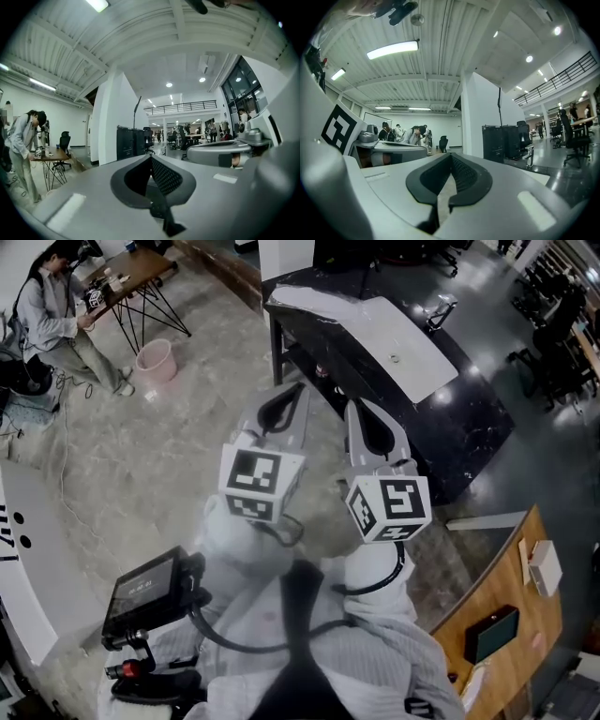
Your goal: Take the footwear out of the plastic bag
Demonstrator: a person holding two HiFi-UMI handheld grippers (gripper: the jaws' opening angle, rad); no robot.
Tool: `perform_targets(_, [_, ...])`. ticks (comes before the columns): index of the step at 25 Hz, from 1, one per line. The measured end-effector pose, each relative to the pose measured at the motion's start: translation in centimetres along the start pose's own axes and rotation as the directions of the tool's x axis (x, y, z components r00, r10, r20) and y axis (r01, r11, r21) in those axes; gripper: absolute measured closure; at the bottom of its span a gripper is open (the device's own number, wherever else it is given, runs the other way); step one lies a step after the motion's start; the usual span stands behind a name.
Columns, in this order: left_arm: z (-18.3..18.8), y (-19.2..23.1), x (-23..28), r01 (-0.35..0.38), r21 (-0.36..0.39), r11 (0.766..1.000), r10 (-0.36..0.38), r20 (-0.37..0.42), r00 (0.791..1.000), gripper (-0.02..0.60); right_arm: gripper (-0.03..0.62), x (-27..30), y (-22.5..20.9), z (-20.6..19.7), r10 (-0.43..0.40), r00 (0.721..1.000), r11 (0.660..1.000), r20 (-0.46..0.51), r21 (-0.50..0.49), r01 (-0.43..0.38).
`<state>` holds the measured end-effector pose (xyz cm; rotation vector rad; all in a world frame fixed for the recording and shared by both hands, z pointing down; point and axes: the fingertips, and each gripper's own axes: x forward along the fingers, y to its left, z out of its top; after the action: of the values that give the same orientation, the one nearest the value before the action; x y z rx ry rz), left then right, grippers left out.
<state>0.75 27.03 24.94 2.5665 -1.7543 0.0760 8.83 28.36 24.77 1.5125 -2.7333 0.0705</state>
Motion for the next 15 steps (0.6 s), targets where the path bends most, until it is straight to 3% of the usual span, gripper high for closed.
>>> perform_targets(8, [-2.5,4.6,6.3,-0.017,-0.016,1.0,0.017,-0.026,1.0,0.583,0.581,7.5,-2.4,-2.2,0.056,0.998,0.998,-0.01,0.023,-0.056])
perform_targets(15, [-3.7,14.1,17.2,0.014,-0.041,0.999,-0.016,-0.055,0.998,0.583,0.58,21.4,-5.0,-2.1,0.047,0.999,0.999,-0.012,0.005,-0.047])
